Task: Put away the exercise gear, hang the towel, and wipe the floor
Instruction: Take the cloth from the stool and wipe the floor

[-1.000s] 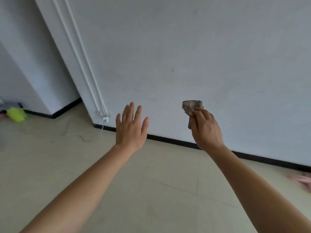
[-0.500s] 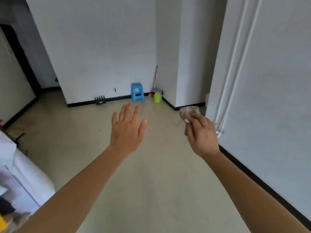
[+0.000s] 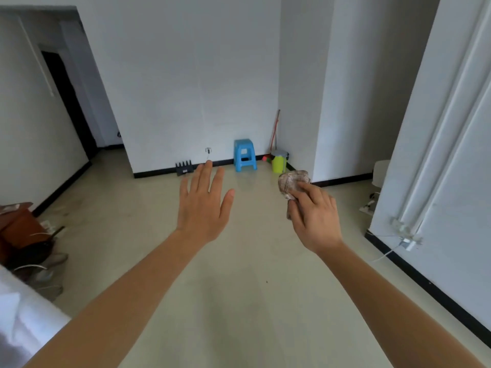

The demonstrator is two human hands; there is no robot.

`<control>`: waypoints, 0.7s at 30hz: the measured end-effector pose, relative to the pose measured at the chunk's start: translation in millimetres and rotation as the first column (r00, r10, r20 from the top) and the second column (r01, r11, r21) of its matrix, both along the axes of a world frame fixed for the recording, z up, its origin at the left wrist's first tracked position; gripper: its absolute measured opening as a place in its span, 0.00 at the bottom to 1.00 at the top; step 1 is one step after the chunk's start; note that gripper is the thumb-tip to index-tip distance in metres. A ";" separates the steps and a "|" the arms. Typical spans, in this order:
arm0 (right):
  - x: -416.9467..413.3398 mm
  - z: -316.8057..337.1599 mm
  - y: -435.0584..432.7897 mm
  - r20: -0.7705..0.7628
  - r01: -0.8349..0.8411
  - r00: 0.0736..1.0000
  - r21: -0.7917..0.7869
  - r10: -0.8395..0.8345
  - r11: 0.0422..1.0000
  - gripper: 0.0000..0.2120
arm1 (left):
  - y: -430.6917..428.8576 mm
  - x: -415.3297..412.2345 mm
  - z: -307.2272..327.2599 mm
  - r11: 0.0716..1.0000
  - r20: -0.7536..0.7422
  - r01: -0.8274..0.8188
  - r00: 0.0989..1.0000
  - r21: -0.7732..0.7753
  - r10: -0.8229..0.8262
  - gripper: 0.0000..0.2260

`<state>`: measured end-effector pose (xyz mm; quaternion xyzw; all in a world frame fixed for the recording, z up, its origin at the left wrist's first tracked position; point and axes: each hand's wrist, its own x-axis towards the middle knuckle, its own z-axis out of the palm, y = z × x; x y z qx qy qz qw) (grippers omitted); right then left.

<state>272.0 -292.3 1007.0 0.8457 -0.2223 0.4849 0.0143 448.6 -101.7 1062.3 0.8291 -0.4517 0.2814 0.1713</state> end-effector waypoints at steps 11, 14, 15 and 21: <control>231.3 3.1 -246.2 -0.025 -0.025 0.999 0.006 0.025 1.000 0.15 | -238.0 200.6 -3.5 0.998 0.020 -0.021 1.000 0.062 0.020 0.29; 303.0 9.1 -299.7 -0.035 -0.051 0.998 0.023 0.052 0.998 0.16 | -281.5 264.4 -0.1 0.996 0.045 -0.037 0.998 0.079 0.033 0.29; 328.1 8.4 -316.8 -0.038 -0.055 0.998 0.025 0.056 0.998 0.16 | -295.1 287.6 -2.5 0.996 0.053 -0.044 0.998 0.078 0.040 0.29; 490.2 -17.0 -428.7 -0.084 -0.102 0.991 -0.018 0.100 0.995 0.15 | -393.8 451.1 -34.3 0.990 0.048 -0.119 0.992 0.068 0.116 0.29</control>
